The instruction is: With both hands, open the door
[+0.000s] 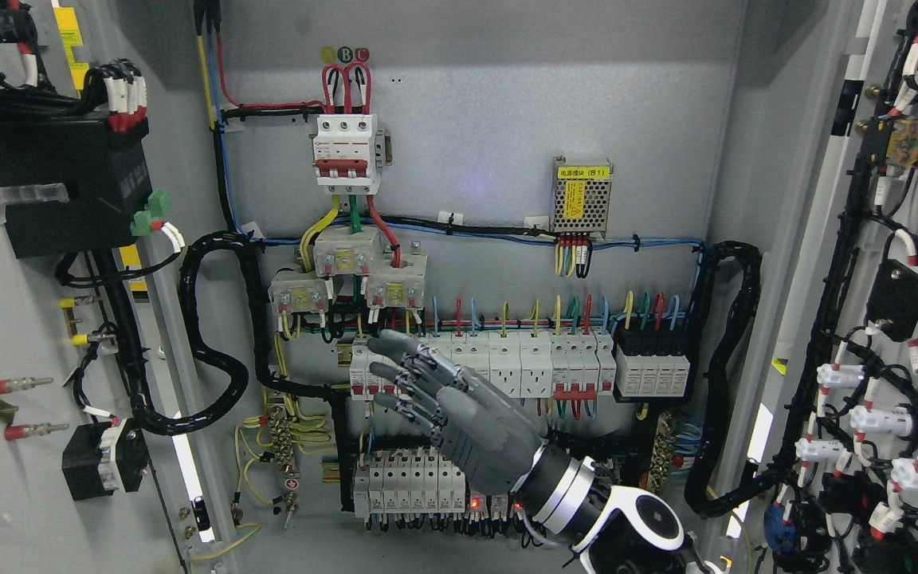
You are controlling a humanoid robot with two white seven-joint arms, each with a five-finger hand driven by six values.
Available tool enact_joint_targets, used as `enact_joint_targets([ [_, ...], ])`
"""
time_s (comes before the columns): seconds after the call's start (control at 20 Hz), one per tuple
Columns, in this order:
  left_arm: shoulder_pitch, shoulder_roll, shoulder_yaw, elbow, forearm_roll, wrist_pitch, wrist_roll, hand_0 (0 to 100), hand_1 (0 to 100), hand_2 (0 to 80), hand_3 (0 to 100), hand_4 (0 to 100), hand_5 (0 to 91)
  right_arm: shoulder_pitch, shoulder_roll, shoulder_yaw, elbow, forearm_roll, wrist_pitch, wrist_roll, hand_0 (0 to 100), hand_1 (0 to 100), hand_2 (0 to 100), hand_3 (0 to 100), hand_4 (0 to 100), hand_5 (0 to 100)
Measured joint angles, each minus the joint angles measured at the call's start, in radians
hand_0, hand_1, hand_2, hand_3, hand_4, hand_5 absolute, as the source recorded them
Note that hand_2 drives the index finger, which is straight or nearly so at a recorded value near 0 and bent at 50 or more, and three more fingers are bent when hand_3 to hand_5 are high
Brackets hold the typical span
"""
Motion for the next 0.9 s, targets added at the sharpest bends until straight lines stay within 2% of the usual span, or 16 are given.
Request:
enact_joint_targets([
  [0.5,0.000,-0.012,0.000,-0.002,-0.001,0.000,0.000,12,56,0.0,0,0,0.0,0.027,-0.014,0.196,-0.022,0.004,0.000,-0.006,0,50,4,0,0,0],
  [0.9,0.000,-0.027,0.000,-0.004,-0.002,-0.003,-0.003,12,56,0.0,0,0,0.0,0.024,0.015,0.311,-0.025,0.006,0.008,-0.009,0,50,4,0,0,0],
])
